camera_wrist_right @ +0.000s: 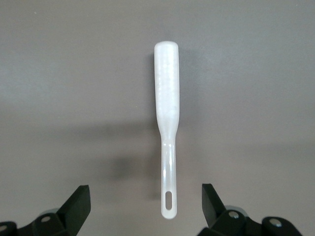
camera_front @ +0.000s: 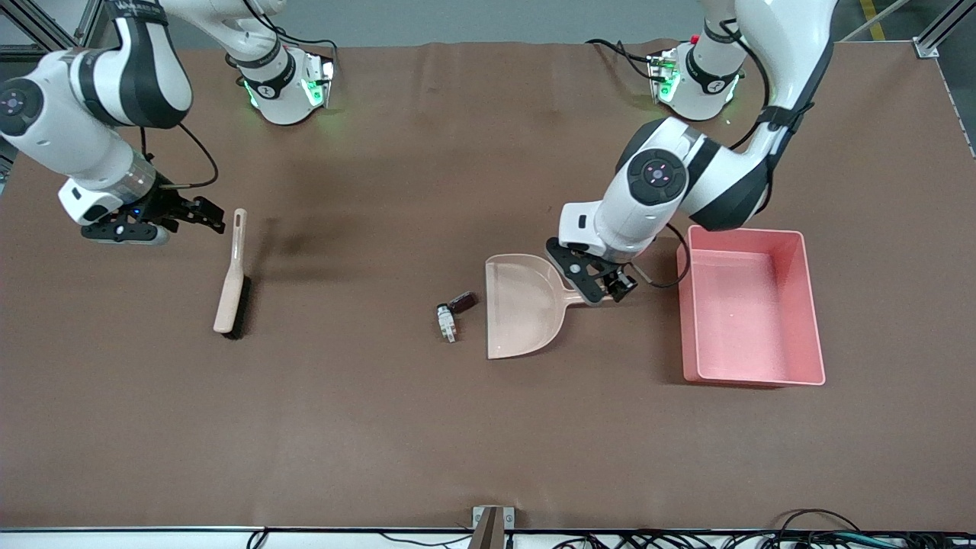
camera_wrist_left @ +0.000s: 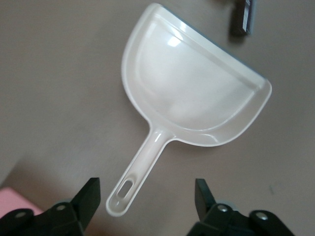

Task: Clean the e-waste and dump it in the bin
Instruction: 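Grasp the dustpan handle with the left gripper while the right gripper grasps the brush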

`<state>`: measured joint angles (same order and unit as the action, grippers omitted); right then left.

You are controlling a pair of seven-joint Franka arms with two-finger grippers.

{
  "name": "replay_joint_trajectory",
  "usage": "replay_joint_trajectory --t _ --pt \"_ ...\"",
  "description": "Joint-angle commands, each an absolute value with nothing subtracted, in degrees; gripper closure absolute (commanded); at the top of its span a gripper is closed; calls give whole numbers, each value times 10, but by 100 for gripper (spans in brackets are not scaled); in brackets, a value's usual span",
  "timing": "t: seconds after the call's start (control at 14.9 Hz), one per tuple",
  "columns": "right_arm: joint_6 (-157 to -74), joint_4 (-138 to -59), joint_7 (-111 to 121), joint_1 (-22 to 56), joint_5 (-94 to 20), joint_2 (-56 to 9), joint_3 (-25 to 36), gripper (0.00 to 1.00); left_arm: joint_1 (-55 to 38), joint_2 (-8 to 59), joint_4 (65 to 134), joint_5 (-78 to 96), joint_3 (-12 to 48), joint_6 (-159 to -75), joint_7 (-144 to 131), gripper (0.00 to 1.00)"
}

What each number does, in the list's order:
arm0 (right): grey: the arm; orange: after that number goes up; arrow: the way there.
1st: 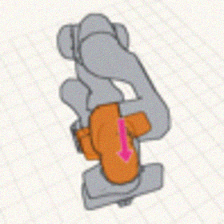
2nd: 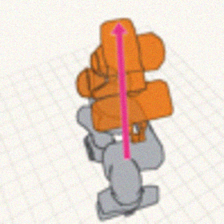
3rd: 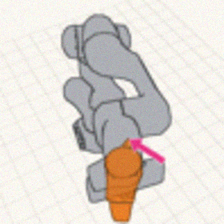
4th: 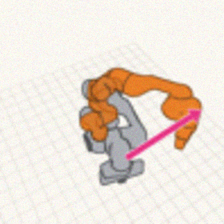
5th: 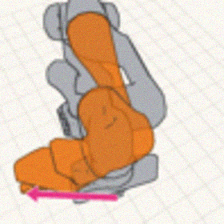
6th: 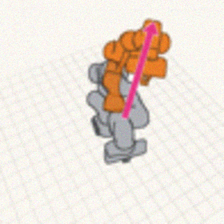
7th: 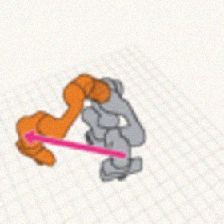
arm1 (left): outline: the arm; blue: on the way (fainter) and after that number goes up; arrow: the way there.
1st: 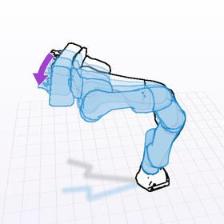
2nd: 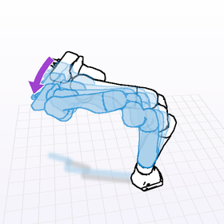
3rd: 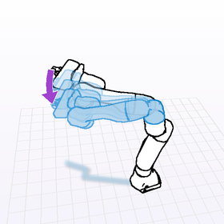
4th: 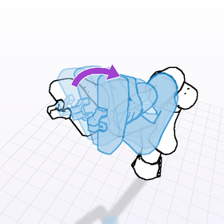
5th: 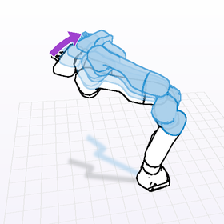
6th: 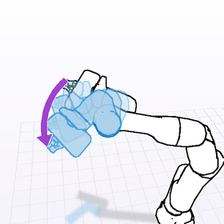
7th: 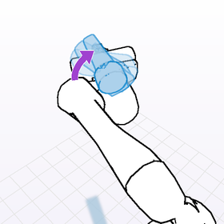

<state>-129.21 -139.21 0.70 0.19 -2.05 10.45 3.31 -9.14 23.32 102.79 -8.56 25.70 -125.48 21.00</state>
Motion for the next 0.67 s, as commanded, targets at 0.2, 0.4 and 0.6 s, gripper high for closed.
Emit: replay_joint_trajectory --t 0.2,0.4,0.6 --pt "-1446 -1498 2 3 -27 89 33 0 -85 275 1049 -98 261 -1323 348 22" --pt "-1492 -1510 2 3 -27 54 33 0 -84 295 1057 -142 261 -1352 353 24" --pt "-1576 -1548 2 4 -27 22 33 0 -83 315 1058 -162 261 -1382 353 24"
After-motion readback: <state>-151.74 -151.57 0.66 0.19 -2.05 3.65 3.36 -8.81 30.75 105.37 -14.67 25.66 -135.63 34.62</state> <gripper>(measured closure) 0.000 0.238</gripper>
